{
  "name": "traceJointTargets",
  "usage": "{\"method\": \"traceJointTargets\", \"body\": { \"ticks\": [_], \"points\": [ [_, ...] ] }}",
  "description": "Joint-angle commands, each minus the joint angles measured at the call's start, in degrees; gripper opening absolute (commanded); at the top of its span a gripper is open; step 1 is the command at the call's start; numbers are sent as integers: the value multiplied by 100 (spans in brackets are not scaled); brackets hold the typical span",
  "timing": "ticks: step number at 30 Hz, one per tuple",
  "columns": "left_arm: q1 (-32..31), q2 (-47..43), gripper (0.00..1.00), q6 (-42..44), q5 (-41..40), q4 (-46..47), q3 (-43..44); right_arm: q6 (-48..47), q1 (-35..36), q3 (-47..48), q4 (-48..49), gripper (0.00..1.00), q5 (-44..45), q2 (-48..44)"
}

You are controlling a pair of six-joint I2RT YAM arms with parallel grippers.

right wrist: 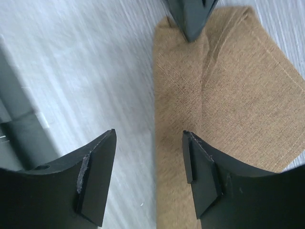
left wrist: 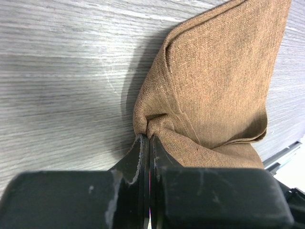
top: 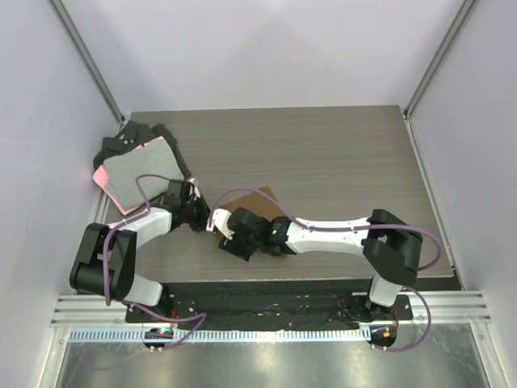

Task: Fold the napkin, place the utensils inside, and roll it up
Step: Roll the napkin with the utensil

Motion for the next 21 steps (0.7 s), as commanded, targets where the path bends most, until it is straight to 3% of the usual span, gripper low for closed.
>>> {"method": "traceJointTargets", "body": {
  "ticks": [1, 12, 21],
  "points": [
    [97, 205, 0, -3, 150, -159, 149, -287, -47, -3, 519, 63, 856, 405],
    [124, 223, 0, 32, 221, -159, 193, -410, -144, 85, 467, 57, 804, 1021],
    [115, 179, 0, 68, 397, 105, 237, -217, -592, 322, -208, 56, -109, 1434]
  ]
}}
